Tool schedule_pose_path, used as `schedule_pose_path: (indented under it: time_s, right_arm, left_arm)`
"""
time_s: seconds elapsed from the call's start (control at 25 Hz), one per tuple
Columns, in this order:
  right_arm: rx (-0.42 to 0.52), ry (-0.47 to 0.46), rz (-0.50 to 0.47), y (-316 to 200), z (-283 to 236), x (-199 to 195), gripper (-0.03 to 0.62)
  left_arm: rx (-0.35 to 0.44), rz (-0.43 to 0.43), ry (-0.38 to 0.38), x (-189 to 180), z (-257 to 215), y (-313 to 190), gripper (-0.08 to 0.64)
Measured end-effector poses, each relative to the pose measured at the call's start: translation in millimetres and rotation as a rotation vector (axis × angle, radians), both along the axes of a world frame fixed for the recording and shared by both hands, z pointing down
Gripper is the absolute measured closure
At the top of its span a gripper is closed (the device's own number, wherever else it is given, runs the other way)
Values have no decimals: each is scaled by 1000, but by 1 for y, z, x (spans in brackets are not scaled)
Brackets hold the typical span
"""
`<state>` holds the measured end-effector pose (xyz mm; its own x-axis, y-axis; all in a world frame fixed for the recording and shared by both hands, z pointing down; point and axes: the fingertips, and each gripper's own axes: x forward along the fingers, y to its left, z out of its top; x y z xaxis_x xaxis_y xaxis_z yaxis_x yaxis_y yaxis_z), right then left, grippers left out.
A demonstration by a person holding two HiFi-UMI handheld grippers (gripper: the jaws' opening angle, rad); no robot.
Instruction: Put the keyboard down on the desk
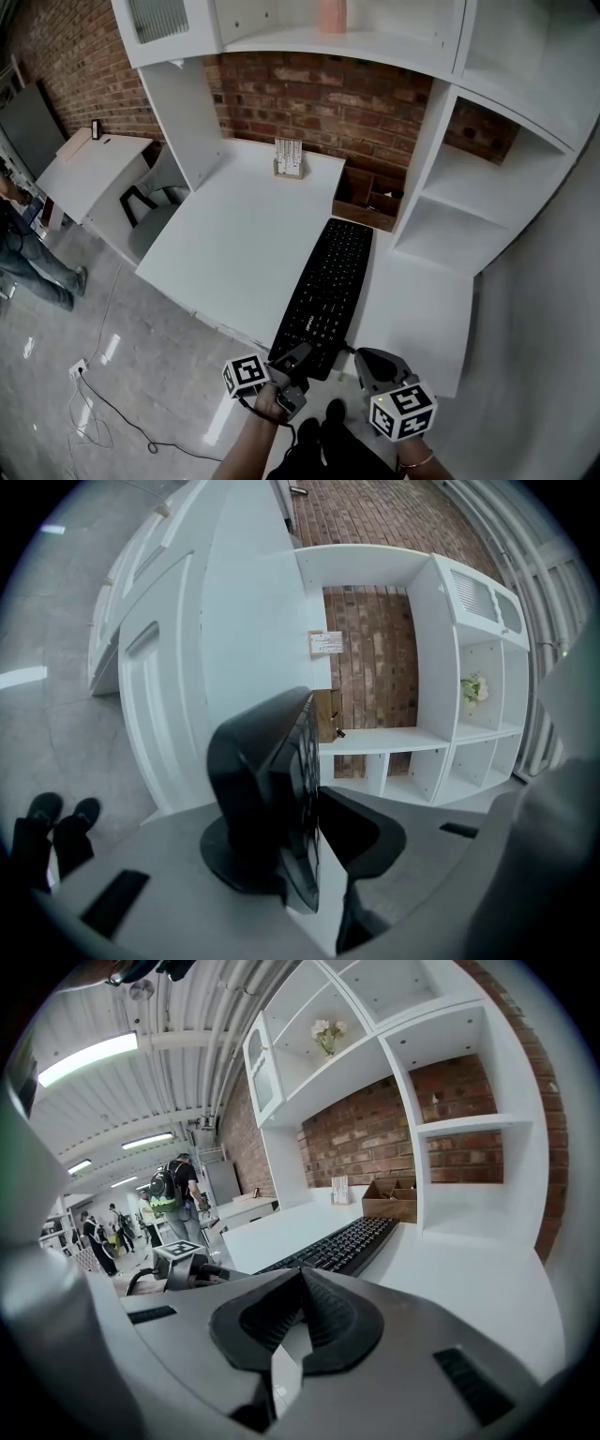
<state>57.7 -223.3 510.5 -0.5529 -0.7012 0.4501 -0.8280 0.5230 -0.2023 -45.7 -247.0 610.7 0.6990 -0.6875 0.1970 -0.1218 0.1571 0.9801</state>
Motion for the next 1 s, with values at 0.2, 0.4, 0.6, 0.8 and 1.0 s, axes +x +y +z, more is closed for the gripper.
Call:
schedule_pose_path:
  time_s: [0.2,0.4,0.6,0.8,1.0]
  right_arm:
    - [4,-8,-7,1,-1,-6,586]
    - [6,-9,-11,5,-2,-9,588]
    - [4,-14,-10,9,-2,-13,586]
    - [3,-17,-20,15,-2,-20,586]
    - [4,-16,-27,20,-1,-26,588]
  left_arm:
    - [-27,-15,-4,-8,5,2,457]
    - [-57,-34,-30,-16,7,8,436]
    - [-71,-44,-38,-26,9,18,428]
    - [-69,-38,-40,-29,8,29,423]
    - [-67,-29,-51,-31,7,42,423]
